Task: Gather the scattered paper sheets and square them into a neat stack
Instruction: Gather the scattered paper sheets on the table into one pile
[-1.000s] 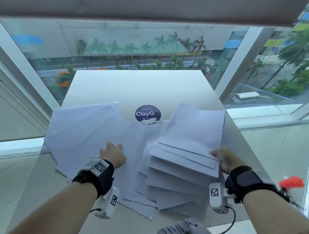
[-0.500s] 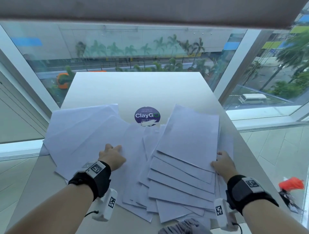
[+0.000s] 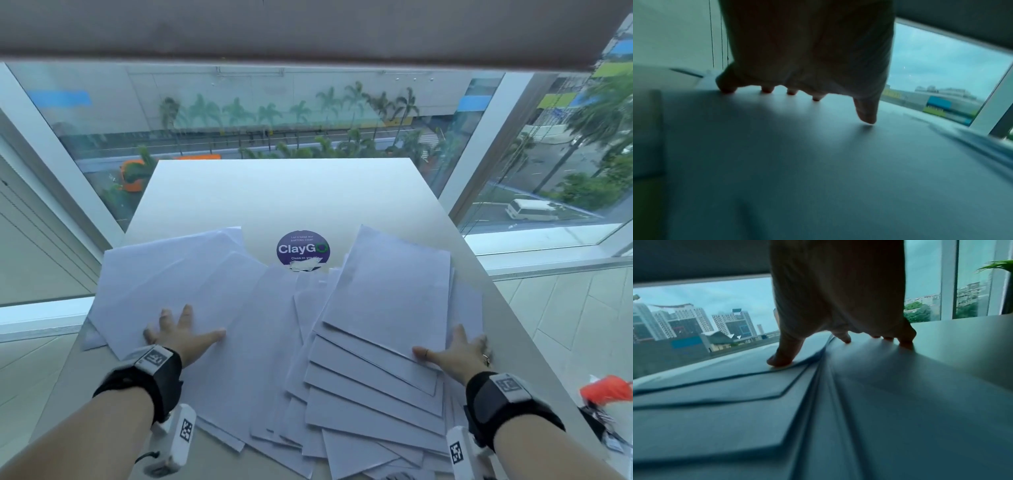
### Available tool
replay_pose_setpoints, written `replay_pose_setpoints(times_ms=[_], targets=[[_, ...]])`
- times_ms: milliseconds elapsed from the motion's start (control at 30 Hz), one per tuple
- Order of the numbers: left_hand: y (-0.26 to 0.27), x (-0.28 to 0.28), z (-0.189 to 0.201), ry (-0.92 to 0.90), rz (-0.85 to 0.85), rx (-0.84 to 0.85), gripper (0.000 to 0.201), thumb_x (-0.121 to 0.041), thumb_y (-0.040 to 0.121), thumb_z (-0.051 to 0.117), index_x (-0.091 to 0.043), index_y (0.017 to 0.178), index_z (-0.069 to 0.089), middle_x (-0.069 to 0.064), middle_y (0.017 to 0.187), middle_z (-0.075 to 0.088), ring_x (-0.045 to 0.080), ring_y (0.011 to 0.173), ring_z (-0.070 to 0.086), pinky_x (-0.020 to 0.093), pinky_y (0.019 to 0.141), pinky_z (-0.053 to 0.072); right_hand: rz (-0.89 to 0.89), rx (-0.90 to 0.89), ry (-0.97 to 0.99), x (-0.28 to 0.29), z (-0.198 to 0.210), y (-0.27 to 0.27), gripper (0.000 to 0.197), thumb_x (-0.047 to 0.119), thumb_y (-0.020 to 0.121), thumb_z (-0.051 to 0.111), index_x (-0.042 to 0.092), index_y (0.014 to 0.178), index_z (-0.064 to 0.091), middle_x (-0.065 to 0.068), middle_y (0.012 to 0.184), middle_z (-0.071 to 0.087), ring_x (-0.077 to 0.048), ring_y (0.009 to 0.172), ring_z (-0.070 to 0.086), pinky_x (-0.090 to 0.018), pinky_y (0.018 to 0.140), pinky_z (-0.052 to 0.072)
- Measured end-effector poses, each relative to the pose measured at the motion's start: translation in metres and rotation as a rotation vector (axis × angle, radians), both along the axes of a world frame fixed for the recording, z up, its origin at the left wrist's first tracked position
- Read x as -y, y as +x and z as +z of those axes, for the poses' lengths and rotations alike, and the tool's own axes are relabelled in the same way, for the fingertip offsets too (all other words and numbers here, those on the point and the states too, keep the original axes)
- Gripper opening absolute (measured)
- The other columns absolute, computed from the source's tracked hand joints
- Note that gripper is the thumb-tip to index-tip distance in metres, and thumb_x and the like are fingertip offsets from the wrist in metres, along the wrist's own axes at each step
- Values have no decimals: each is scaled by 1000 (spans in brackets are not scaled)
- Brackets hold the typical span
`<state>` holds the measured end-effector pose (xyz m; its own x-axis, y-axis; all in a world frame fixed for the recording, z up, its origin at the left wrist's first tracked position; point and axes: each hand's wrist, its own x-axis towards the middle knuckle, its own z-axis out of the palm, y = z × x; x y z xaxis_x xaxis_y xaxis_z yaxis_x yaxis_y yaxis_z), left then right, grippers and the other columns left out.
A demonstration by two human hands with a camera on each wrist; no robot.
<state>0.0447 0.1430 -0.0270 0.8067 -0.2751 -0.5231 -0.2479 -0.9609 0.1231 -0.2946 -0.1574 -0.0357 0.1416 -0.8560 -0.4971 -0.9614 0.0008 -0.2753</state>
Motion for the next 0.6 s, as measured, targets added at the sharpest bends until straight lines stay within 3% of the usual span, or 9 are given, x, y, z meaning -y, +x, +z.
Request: replay_pose_setpoints(times_ms=[67,200,333,433,500,600], targets=[[-21,9,6,-31,24,-56,95,-78,74,38,-32,149,0,9,158,-7,41,142,-2,49,117,11,36,-2,6,-2,-2,1,122,67,56,73,26,148,4,-24,153,-13,-39,143,-7,-51,116,7],[-69,28,16,-13,-56,-133,89,-73,79,34,-30,149,0,10,155,0,41,139,3,50,114,14,112,-11,8,-4,-3,3,122,65,55,75,29,148,6,-23,153,-13,-38,143,-8,-51,116,7],[-93,30,24,63,-132,-141,86,-71,78,35,-34,148,3,6,154,4,35,141,7,58,109,15,138,54,-38,0,-3,-1,113,63,57,75,23,146,19,-20,153,7,-39,141,9,-50,114,15],[-68,24,28,10,-53,-58,86,-67,79,40,-31,148,4,6,154,6,34,140,9,55,111,17,-137,164,-64,12,6,-7,91,50,74,70,13,145,27,-25,146,23,-42,134,25,-48,109,23],[-39,15,29,-50,8,6,87,-62,81,47,-28,149,5,7,155,3,35,141,7,51,113,18,-328,114,-56,22,9,-13,79,46,75,67,2,135,40,-28,135,38,-41,124,37,-42,98,33],[-9,-7,23,-74,67,5,103,-69,70,52,-25,150,5,9,158,-1,34,145,0,48,116,12,-378,106,34,28,9,-18,65,38,74,65,-8,118,53,-24,119,56,-37,112,52,-36,84,38]])
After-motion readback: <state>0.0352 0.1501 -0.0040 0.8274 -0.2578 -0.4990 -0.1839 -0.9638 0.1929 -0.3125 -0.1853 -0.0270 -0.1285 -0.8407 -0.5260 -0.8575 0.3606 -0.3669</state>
